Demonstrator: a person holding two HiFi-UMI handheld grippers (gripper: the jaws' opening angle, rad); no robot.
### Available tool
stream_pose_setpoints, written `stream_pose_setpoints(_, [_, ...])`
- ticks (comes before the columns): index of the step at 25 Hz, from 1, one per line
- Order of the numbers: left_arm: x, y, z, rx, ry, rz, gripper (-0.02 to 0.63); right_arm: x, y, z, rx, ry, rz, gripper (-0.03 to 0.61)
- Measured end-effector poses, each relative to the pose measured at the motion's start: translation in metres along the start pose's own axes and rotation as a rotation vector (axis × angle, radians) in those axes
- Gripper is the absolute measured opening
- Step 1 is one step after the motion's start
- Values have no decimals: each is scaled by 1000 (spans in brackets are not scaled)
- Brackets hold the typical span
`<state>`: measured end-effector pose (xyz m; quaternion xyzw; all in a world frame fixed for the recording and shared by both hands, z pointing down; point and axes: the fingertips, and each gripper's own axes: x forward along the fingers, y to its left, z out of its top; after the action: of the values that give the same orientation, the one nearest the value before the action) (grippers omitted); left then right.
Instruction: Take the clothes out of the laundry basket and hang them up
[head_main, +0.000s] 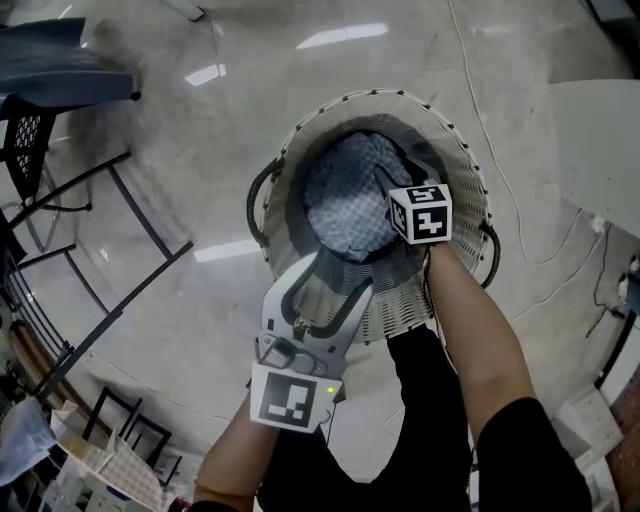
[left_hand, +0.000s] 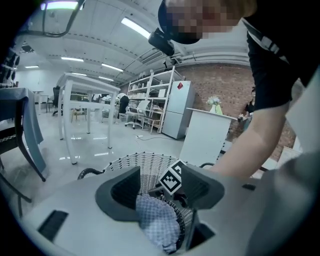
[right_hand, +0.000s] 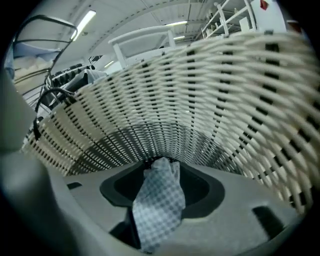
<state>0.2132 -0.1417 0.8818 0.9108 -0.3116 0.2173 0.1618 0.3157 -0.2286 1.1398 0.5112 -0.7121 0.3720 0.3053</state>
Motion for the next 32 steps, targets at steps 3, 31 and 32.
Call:
stream_pose_setpoints(3, [9, 1, -16, -15, 15, -2, 232, 27, -11, -16, -1, 20, -16, 239])
stream_pose_setpoints(31, [24, 2, -62, 0, 38, -26, 232, 87, -46, -90, 207, 146, -112, 21])
stream_pose_setpoints(32, [21, 2, -59, 2, 44, -26, 232, 80, -39, -85, 214, 132, -97, 21])
